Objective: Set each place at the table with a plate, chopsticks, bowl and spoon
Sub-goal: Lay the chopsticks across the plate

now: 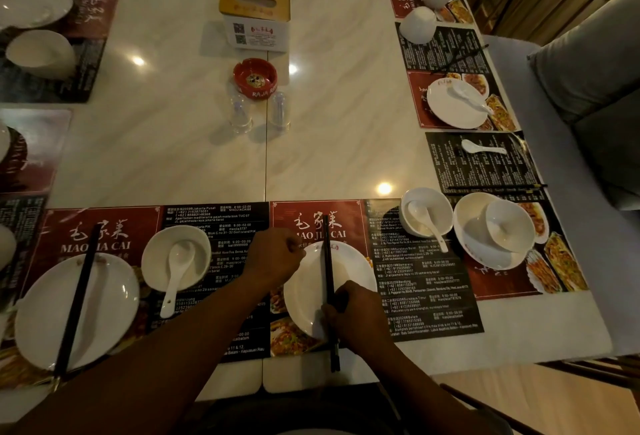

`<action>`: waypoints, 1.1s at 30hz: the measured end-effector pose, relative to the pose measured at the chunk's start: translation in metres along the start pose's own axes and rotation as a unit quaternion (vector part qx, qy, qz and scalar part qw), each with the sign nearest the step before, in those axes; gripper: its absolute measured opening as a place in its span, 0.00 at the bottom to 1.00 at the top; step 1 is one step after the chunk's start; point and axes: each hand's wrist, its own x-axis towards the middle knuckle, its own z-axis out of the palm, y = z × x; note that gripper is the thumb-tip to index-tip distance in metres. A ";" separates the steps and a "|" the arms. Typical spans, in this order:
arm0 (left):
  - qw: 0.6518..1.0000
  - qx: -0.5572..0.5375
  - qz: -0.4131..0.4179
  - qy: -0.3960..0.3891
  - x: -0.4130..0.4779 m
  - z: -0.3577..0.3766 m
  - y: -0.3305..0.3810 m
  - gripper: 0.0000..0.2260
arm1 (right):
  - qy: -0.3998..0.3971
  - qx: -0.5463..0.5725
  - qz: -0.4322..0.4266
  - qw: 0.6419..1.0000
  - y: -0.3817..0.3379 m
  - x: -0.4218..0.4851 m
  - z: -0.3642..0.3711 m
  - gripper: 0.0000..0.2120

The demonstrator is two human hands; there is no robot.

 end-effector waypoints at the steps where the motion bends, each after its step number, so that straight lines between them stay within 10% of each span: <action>1: 1.000 0.000 0.002 -0.001 0.000 0.000 -0.001 0.08 | 0.000 -0.001 -0.002 1.000 0.000 0.000 0.000 0.13; 14: 1.000 0.010 -0.010 -0.002 0.004 0.002 -0.007 0.11 | -0.001 0.000 0.000 1.000 -0.001 0.001 -0.001 0.13; 21: 0.999 0.029 -0.008 -0.033 -0.002 0.000 -0.010 0.11 | 0.128 -0.013 0.010 0.992 0.022 0.011 -0.037 0.07; 33: 0.995 0.011 -0.060 -0.083 -0.013 -0.002 -0.022 0.10 | 0.028 0.023 0.027 0.999 0.044 0.029 -0.059 0.07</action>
